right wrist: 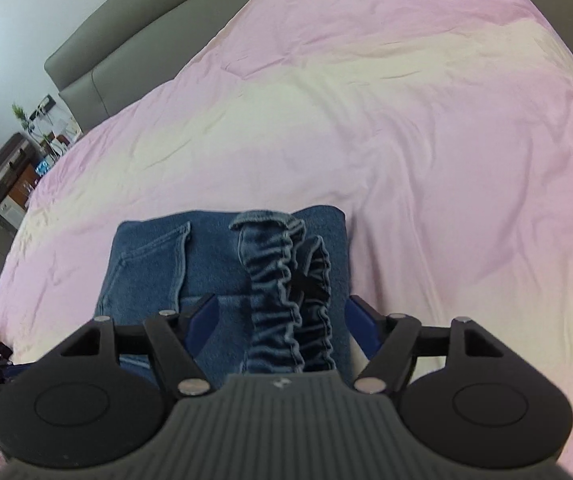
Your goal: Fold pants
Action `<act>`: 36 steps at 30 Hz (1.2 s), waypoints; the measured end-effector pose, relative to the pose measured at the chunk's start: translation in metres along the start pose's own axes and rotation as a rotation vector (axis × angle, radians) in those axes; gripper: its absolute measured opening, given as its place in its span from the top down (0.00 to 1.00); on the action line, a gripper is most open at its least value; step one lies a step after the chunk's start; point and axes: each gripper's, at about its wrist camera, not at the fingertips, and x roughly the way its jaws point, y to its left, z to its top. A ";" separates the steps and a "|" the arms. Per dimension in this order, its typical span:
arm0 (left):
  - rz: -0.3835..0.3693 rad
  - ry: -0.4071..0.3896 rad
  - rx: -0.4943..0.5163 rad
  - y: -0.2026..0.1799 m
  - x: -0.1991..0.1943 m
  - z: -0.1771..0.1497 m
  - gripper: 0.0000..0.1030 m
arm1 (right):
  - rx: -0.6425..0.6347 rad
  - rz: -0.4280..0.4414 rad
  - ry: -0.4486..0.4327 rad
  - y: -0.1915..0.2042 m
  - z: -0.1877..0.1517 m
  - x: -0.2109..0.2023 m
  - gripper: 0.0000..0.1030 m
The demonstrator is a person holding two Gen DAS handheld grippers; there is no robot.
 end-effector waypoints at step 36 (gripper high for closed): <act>0.158 0.026 -0.162 0.012 0.121 0.087 0.81 | -0.084 -0.095 -0.015 -0.010 0.008 0.059 0.49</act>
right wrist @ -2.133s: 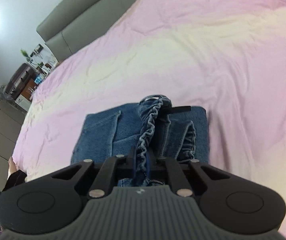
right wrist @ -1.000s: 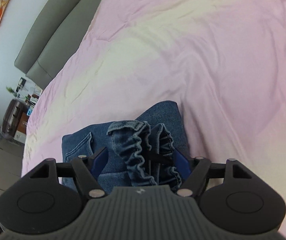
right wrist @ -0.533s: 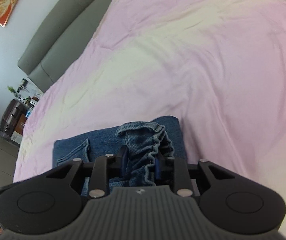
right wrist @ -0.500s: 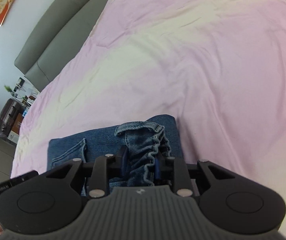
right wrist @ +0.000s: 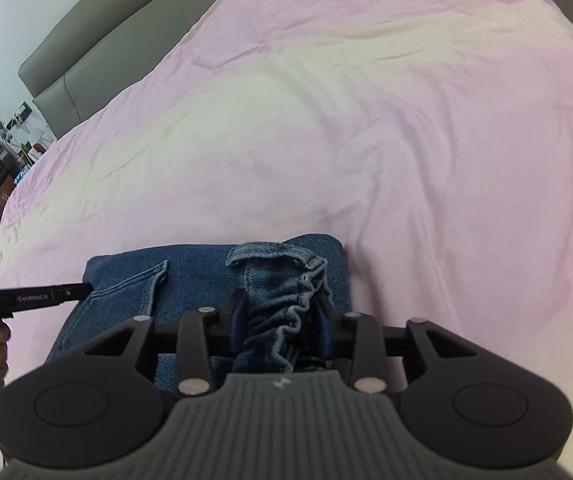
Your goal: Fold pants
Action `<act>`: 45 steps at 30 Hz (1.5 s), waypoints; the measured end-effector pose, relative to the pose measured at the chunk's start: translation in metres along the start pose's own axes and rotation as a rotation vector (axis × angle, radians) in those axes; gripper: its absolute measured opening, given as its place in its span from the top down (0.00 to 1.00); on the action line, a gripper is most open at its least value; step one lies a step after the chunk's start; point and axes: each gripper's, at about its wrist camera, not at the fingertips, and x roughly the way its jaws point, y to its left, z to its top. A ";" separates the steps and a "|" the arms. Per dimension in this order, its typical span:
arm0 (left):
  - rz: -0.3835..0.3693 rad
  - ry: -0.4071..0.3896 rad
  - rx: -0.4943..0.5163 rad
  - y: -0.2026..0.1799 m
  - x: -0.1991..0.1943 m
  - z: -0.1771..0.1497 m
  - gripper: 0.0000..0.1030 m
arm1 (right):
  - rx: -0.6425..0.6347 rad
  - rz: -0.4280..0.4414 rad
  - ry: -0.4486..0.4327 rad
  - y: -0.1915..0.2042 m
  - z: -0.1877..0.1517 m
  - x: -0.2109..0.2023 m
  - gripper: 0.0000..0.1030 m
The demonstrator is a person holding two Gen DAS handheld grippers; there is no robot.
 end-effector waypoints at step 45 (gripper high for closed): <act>-0.066 0.056 0.155 0.035 -0.112 -0.164 0.79 | -0.454 -0.149 -0.098 0.053 -0.120 -0.056 0.75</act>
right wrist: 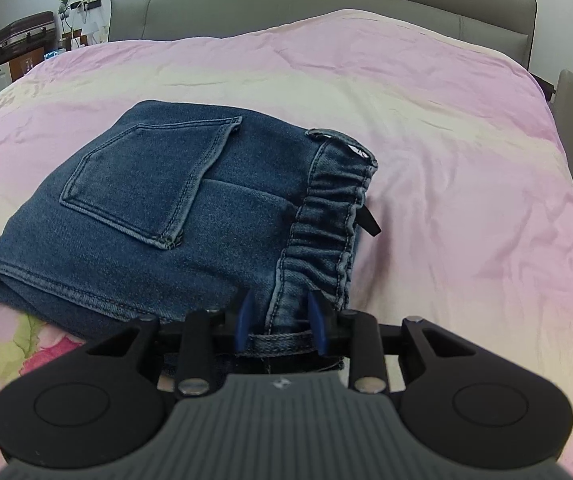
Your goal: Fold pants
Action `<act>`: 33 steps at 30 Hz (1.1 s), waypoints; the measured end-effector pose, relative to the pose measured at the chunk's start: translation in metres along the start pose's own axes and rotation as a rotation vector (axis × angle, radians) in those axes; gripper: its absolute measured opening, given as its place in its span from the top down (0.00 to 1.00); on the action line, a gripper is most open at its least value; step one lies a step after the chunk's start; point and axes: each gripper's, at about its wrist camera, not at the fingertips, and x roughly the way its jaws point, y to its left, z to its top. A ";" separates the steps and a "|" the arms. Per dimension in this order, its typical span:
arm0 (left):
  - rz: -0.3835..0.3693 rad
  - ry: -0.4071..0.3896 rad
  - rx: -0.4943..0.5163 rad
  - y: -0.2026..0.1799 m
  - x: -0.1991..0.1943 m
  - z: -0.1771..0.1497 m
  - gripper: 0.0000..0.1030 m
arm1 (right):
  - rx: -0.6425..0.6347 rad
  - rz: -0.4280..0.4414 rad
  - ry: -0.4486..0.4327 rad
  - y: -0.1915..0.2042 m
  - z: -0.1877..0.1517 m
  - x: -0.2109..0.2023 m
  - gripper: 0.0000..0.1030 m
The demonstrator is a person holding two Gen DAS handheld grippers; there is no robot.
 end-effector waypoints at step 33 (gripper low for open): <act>-0.307 -0.028 -0.463 0.074 0.106 0.093 0.20 | 0.809 0.499 0.232 -0.123 0.012 0.116 0.29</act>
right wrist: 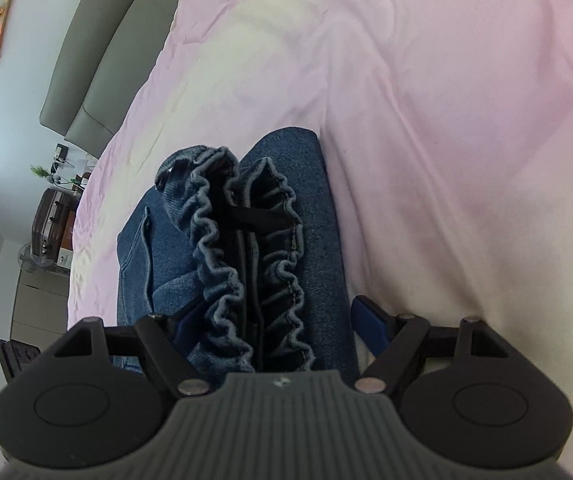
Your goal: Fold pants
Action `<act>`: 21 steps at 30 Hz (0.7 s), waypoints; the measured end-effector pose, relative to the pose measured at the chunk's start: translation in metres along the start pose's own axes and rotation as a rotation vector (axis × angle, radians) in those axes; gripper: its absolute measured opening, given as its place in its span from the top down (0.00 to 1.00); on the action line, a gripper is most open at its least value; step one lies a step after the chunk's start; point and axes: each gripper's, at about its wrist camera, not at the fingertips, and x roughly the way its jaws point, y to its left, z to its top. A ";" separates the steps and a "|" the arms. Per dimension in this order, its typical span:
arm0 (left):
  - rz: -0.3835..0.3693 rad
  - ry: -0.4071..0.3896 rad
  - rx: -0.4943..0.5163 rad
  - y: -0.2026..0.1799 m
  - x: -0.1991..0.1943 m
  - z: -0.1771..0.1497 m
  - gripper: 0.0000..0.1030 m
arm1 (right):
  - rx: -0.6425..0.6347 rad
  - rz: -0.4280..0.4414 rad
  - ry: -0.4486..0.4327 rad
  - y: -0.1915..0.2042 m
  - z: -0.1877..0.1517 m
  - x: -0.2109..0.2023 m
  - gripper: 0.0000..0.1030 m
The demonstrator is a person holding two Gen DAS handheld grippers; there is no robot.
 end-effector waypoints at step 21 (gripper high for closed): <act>-0.007 -0.056 0.018 -0.025 -0.014 -0.003 0.57 | -0.059 -0.092 -0.046 0.049 -0.009 -0.020 0.55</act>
